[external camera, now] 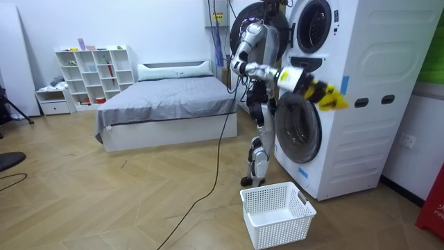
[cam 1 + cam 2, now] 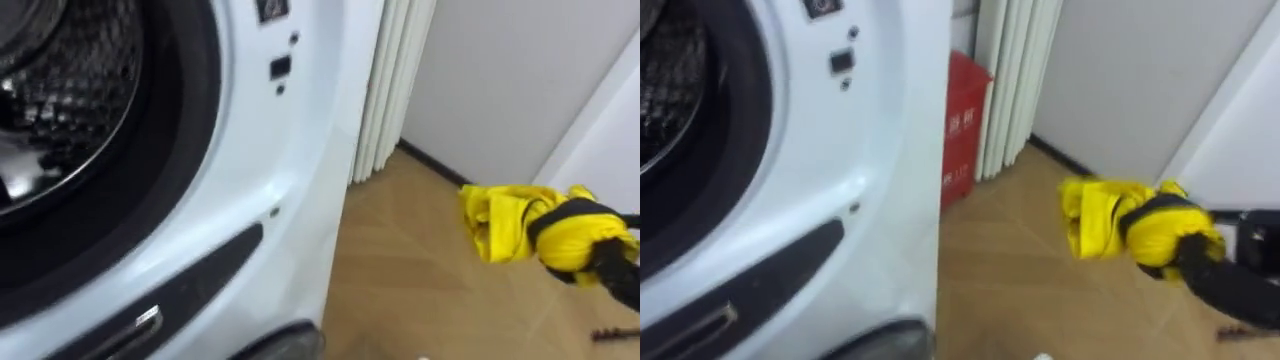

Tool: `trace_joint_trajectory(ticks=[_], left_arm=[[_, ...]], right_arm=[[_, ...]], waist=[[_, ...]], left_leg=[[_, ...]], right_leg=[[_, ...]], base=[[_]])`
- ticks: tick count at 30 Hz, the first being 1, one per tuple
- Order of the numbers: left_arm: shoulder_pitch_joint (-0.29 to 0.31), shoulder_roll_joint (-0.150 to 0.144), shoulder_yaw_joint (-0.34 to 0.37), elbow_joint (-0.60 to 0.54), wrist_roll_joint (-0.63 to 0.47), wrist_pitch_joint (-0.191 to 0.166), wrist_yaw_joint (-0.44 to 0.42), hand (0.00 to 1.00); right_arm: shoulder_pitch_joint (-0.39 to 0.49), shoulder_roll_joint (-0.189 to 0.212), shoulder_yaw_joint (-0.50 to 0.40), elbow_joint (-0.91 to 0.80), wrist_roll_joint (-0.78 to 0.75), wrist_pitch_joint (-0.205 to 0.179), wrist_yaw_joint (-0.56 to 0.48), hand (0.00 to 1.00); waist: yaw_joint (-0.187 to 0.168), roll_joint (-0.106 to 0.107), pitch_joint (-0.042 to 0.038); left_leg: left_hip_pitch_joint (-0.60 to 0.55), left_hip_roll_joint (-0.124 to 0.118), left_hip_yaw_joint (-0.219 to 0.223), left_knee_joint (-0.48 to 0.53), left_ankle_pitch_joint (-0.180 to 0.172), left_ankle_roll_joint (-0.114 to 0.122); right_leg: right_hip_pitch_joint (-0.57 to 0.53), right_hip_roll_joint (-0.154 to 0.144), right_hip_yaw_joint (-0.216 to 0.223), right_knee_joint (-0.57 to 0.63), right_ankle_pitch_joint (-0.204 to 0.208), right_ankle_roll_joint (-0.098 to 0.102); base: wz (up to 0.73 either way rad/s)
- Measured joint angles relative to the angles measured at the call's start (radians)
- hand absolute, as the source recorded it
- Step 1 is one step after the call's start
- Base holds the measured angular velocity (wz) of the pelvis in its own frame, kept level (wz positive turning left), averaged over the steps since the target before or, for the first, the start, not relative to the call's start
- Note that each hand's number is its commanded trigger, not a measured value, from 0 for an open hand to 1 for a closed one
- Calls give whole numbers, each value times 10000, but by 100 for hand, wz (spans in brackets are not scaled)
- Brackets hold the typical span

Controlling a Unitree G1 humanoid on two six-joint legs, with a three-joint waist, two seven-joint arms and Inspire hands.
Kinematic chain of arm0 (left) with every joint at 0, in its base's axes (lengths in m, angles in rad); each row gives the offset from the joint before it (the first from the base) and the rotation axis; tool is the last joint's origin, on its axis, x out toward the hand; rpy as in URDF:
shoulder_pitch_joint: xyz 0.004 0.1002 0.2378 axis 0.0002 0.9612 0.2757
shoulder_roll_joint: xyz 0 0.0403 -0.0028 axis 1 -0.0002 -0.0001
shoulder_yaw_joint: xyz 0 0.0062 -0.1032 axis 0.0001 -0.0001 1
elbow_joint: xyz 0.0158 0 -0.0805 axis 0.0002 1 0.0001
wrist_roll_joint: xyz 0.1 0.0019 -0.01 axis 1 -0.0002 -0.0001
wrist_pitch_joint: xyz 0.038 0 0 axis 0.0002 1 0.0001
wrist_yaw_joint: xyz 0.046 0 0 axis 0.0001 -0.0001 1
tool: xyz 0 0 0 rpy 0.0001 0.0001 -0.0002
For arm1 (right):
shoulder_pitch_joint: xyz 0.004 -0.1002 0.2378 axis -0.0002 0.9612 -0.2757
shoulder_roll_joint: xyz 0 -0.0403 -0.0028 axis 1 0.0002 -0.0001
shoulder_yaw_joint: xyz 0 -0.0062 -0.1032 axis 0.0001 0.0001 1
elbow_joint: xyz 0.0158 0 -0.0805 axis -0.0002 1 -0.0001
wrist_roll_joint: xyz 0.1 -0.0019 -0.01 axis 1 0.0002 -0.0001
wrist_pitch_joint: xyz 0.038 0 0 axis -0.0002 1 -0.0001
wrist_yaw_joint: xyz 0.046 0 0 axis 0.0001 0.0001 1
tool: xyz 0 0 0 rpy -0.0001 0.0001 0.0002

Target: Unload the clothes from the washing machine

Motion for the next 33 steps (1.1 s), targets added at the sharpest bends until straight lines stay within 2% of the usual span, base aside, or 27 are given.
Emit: trace_joint_trajectory(ticks=[2, 5, 9, 11, 15, 20, 23, 24, 25, 26, 33], left_arm=[[-44, -64, -485, -75, -196, 0, -126, 0], [-56, -109, -658, -68, -369, -7, -126, 0], [-113, -117, -1066, -69, -1058, -109, -120, 0], [-142, -133, -1274, -72, -1313, -115, -116, 0], [-167, -157, -1359, -171, -1567, -122, -115, 0], [-162, -227, -1427, -239, -1946, -122, -111, 0], [-159, -267, -1384, -235, -1990, -125, 119, 0], [-159, -281, -1385, -235, -1994, -125, 213, 0], [-160, -288, -1394, -235, -2042, -125, 393, 0], [-169, -301, -1407, -235, -2210, -130, 624, 0], [-254, -515, -1534, -234, -3221, -429, 1271, 0]], right_arm=[[-76, 45, 236, 1009, 94, 5, -86, 100], [-305, 58, 796, 2334, 103, -21, -219, 100], [-650, 60, 1112, 3496, 124, -40, -505, 100], [-827, 74, 1221, 4293, 135, -370, -742, 100], [-947, 338, 1368, 5198, 136, -601, -1108, 100], [-1271, 321, 1404, 6766, 778, -1199, -1501, 100], [-1268, 285, 1400, 7156, 922, -1285, -1656, 100], [-1267, 273, 1399, 7203, 957, -1348, -1664, 91], [-1264, 272, 1410, 7237, 1133, -1444, -1704, 51], [-1264, 273, 1420, 7271, 1336, -1555, -1743, 0], [-1521, 242, 1468, 7262, 2013, -2007, -1879, 0]], waist=[[-8, 375, -2], [58, 573, 61], [96, 851, 73], [88, 1023, 80], [93, 1253, 80], [62, 1513, 82], [6, 1562, 83], [-30, 1573, 83], [-89, 1574, 89], [-180, 1583, 91], [-236, 1636, 135]], left_leg=[[-274, -45, 48, -4, 35, 63], [-382, -40, 248, -2, 37, 65], [-678, -50, 423, 53, 50, 84], [-792, -43, 456, 130, 50, 85], [-1129, -57, 582, 243, 60, 93], [-1219, -110, 744, 282, 69, 85], [-1231, -227, 820, 177, 140, 91], [-1244, -256, 819, 158, 155, 97], [-1287, -298, 812, 148, 182, 114], [-1325, -326, 783, 126, 217, 129], [-1545, -507, 878, -29, 334, 188]], right_leg=[[-342, -17, -9, 179, 2, 5], [-615, 16, -61, 427, -20, 31], [-978, -40, -260, 516, -20, 30], [-1155, -77, -528, 644, -35, 10], [-1621, -158, -860, 859, -103, -89], [-1912, -175, -737, 1200, -264, -150], [-2124, -204, -624, 1522, -398, -123], [-2164, -215, -609, 1568, -424, -109], [-2254, -243, -612, 1665, -461, -99], [-2292, -262, -616, 1688, -474, -84], [-2703, -364, -557, 1907, -490, -38]], base=[[-11], [-16], [-14], [-6], [-8], [-6], [-5], [4], [8], [5], [-2]])
